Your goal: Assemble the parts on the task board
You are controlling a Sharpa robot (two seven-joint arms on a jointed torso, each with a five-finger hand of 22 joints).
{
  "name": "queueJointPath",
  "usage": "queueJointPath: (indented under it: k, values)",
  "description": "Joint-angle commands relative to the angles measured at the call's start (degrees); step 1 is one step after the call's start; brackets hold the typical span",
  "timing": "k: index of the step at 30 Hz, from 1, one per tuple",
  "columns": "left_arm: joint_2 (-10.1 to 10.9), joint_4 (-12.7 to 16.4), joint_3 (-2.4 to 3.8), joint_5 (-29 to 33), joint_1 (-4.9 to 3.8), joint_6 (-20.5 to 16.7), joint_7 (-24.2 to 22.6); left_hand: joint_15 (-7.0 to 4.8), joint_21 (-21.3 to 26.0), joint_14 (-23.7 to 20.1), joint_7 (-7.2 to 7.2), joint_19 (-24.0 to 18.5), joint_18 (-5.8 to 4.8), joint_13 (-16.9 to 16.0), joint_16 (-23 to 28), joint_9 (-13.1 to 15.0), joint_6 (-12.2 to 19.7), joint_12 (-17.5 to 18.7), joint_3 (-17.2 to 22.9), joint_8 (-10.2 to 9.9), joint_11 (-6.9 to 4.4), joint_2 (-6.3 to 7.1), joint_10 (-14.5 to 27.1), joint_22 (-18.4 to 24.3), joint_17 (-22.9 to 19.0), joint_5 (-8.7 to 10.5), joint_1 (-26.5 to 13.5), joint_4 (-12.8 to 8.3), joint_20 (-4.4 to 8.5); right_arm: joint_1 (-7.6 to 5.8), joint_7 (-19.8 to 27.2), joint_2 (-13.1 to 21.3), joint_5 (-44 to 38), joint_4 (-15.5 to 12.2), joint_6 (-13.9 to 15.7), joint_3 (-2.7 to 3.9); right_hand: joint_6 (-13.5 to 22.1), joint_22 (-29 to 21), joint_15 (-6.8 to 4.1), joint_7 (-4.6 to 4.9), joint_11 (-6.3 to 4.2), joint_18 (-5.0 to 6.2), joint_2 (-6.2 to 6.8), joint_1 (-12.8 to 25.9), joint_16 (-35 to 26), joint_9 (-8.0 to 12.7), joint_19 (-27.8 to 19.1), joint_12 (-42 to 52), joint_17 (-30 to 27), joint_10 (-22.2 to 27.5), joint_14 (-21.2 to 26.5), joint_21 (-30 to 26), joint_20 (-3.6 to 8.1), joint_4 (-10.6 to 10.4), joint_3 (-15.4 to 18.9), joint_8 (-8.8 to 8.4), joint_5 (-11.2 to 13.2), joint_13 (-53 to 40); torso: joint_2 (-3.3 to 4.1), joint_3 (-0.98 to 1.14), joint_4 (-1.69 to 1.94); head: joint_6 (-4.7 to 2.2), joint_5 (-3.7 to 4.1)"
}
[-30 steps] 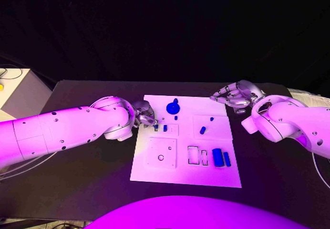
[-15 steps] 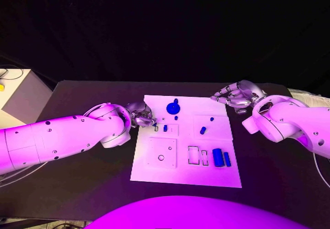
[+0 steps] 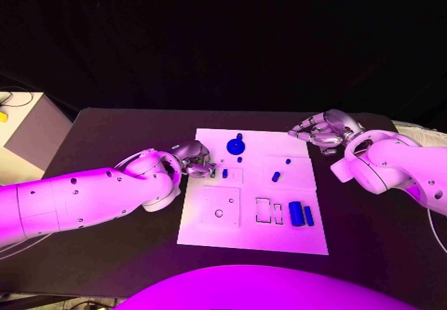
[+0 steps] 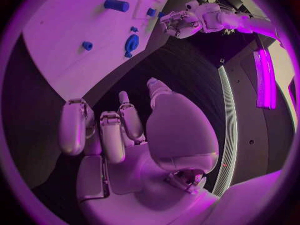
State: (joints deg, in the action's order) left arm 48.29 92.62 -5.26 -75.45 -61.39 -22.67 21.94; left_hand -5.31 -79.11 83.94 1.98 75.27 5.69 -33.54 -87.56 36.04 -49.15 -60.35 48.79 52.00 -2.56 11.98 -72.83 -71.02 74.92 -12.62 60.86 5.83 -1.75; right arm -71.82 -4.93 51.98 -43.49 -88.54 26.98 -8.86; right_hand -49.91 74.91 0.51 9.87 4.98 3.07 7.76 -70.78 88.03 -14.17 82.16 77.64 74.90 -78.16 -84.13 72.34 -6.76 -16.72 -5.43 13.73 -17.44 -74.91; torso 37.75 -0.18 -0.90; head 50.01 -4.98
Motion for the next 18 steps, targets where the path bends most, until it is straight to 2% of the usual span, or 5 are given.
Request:
queueJointPath:
  k: [1, 10, 18]
  values:
    - [-0.5, -0.2, -0.04, -4.0, 0.22, -2.2, -1.0, -0.08, -0.2, 4.8, -0.21, 0.3, -0.97, 0.0, -0.2, 0.1, -0.1, -0.3, 7.2, 0.0, 0.11, -0.21, -0.4, 0.0, 10.1, -0.32, 0.8, -7.3, 0.00, 0.03, 0.6, 0.0, -0.1, -0.1, 0.0, 0.01, 0.5, 4.9, 0.30, -0.07, 0.09, 0.91, -0.27, 0.4, -0.2, 0.0, -0.4, 0.1, 10.8, 0.2, -4.5, -0.4, 0.04, 0.1, 0.3, 0.32, -0.4, -2.6, 0.07, -0.03, -0.03, -0.01, 0.08]
    - [-1.2, -0.9, -0.08, -5.0, 0.46, -1.7, 0.4, -0.08, -0.3, 4.8, -0.22, 0.4, -0.99, -0.4, -0.2, 0.0, -0.2, -0.5, 7.2, -0.1, 0.11, -0.10, -0.6, -0.1, 10.1, -0.32, 1.0, -7.2, 0.02, 0.03, 0.7, 0.1, -0.1, -0.2, 0.1, 0.01, 0.5, 4.9, 0.30, -0.07, 0.09, 0.91, -0.27, 0.4, -0.2, 0.0, -0.4, 0.1, 10.8, 0.2, -4.5, -0.4, 0.04, 0.1, 0.3, 0.32, -0.4, -2.6, 0.07, -0.04, -0.05, -0.01, 0.23]
    - [-1.5, -1.5, -0.09, -4.4, 0.49, 1.3, 2.2, -0.08, -0.4, 4.8, -0.24, 0.4, -1.00, -1.1, -0.2, -0.2, -0.4, -0.9, 7.1, -0.1, 0.10, 0.12, -1.0, -0.2, 10.1, -0.30, 1.0, -6.9, 0.05, 0.03, 0.7, 0.1, -0.1, -0.2, 0.1, 0.01, 0.5, 4.9, 0.30, -0.07, 0.09, 0.91, -0.27, 0.4, -0.2, 0.0, -0.4, 0.1, 10.8, 0.2, -4.5, -0.4, 0.04, 0.1, 0.3, 0.32, -0.4, -2.6, 0.06, -0.03, -0.05, -0.01, 0.35]
